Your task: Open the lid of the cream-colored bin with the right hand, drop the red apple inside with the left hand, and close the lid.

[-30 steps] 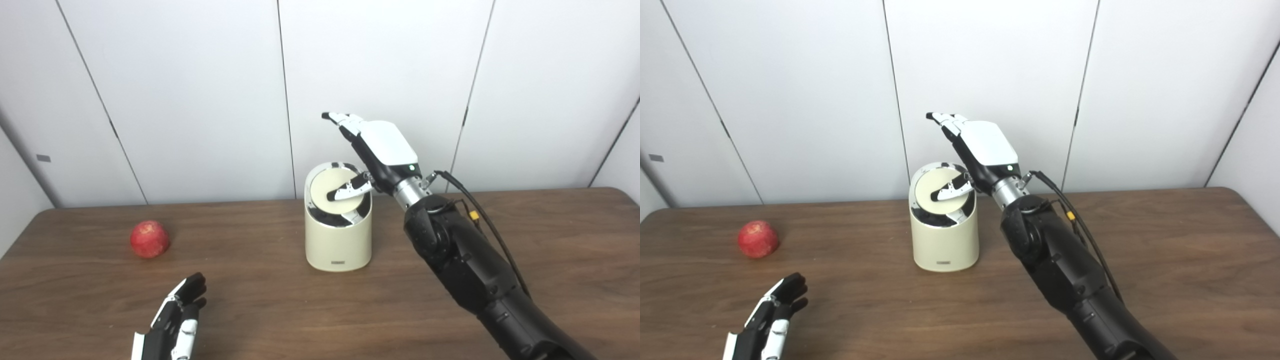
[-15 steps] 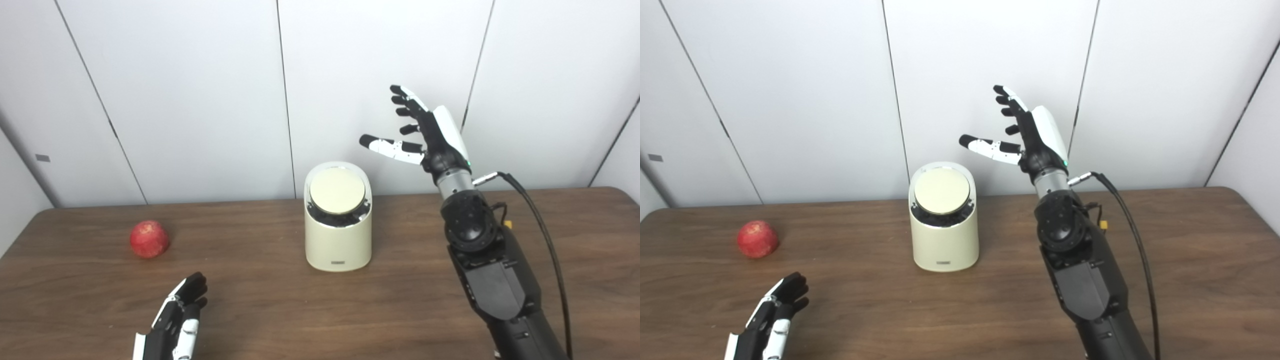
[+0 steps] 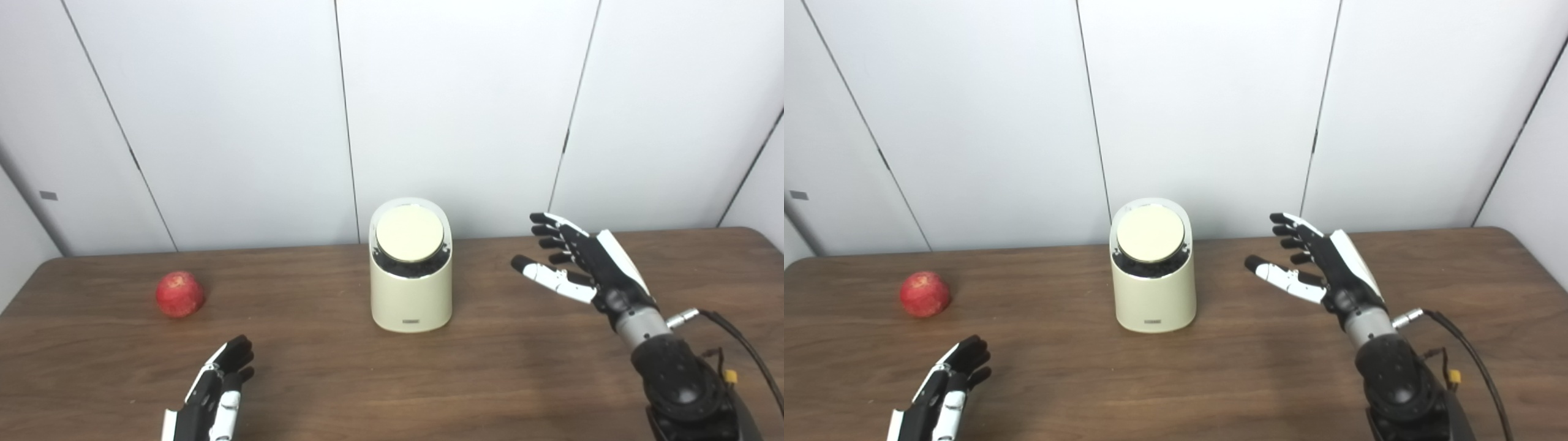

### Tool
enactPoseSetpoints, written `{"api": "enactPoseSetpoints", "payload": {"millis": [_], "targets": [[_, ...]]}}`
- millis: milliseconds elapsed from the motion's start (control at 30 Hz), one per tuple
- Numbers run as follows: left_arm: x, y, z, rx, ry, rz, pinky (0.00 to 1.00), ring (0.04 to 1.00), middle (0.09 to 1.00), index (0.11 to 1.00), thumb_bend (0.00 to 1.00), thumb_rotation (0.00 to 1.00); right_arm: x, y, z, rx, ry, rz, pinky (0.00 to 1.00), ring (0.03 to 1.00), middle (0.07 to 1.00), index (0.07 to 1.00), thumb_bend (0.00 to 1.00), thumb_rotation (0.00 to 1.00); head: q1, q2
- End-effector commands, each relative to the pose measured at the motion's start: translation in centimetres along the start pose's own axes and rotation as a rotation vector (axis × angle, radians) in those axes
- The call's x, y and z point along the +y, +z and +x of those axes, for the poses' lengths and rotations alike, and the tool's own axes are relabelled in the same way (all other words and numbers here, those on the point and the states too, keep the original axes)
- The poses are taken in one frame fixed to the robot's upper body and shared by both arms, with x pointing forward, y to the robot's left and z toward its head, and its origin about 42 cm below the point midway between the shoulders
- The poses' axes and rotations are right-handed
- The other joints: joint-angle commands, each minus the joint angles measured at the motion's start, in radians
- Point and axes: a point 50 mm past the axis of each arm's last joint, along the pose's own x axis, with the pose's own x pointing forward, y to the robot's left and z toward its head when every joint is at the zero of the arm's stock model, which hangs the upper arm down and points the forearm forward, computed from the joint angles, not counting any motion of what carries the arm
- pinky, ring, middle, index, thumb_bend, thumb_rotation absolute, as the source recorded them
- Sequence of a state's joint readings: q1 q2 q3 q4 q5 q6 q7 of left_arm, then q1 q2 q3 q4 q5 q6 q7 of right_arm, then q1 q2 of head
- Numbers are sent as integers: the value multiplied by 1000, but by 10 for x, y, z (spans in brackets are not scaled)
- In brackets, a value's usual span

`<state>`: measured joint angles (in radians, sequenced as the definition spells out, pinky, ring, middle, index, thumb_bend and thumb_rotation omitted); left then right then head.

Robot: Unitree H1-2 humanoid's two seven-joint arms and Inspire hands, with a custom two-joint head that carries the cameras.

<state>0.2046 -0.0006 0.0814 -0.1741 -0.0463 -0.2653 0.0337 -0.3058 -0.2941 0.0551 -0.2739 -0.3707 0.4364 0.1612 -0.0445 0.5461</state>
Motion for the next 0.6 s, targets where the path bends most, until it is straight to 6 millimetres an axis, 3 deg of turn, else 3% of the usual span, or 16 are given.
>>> {"api": "enactPoseSetpoints", "payload": {"millis": [0,567], "targets": [[2,-17,-14,48,6,2,821,850,849,841,498,695,-12,25,8,-90,-47,-6,780,827,858,877,554,634,-3,-2],[2,-18,-15,48,7,-2,828,855,855,848,497,691,-4,47,31,-135,-78,43,753,823,847,883,598,594,3,-6]]}}
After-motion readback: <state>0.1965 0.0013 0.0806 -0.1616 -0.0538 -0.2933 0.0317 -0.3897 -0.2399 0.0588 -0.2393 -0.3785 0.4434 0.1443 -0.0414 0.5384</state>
